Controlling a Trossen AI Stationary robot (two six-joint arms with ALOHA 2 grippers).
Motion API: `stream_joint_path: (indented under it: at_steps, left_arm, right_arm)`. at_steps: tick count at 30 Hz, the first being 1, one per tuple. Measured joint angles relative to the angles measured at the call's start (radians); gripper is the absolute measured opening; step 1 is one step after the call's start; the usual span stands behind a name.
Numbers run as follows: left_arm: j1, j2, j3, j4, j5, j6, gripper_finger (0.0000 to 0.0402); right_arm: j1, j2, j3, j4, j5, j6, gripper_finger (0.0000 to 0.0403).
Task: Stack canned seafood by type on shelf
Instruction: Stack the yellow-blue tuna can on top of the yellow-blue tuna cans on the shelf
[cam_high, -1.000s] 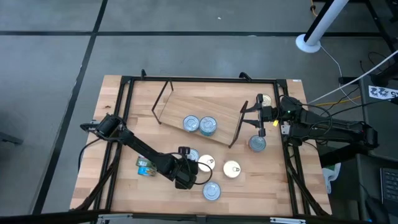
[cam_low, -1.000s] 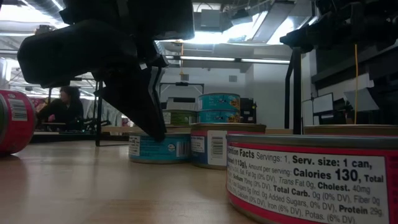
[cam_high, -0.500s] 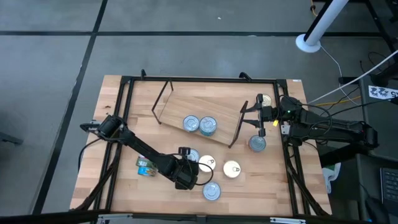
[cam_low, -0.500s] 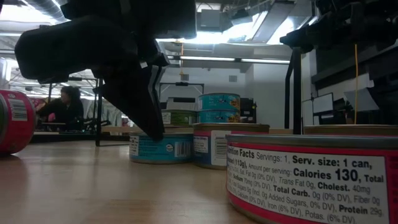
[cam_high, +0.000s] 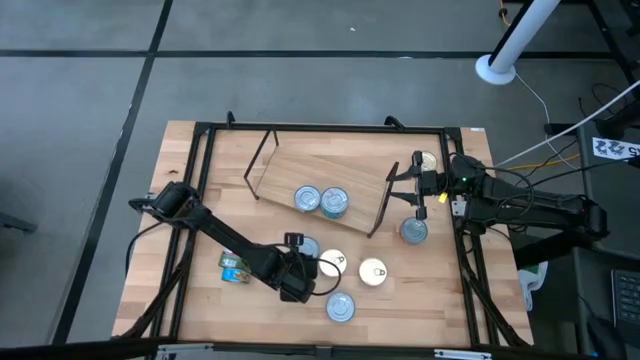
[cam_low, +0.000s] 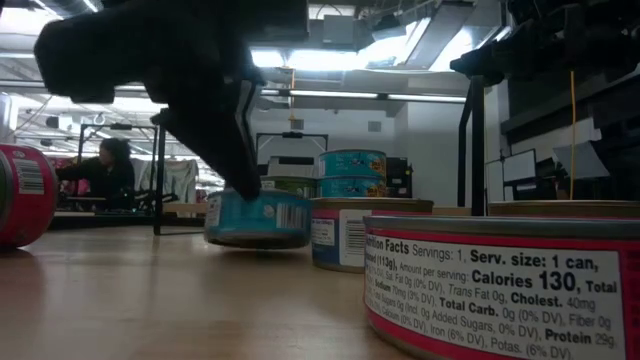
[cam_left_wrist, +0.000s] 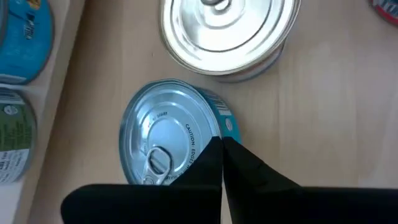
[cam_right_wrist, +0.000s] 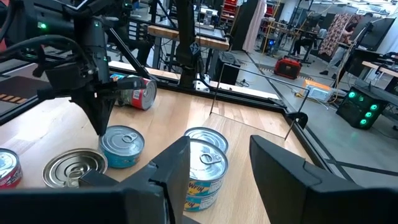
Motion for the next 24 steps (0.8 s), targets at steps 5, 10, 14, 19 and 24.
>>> stream_joint_path:
  at_steps: [5, 10, 14, 19, 24]
  left_arm:
    - [0.0, -0.03, 0.002, 0.003, -0.028, 0.001, 0.0]
    - [0.0, -0.035, 0.002, 0.004, -0.035, 0.005, 0.0]
    - [0.0, -0.035, 0.002, 0.006, -0.037, 0.005, 0.0]
    - [0.0, -0.056, 0.006, 0.005, -0.043, 0.009, 0.0]
    - [0.001, -0.098, 0.007, 0.008, -0.05, 0.013, 0.0]
  right_arm:
    - [0.0, 0.0, 0.0, 0.001, 0.0, 0.0, 0.0168]
    - [0.0, 0.0, 0.0, 0.001, 0.0, 0.0, 0.0168]
    - [0.0, 0.0, 0.0, 0.001, 0.0, 0.0, 0.0168]
    - [0.0, 0.0, 0.0, 0.001, 0.0, 0.0, 0.0168]
    - [0.0, 0.0, 0.0, 0.002, 0.0, 0.0, 0.0168]
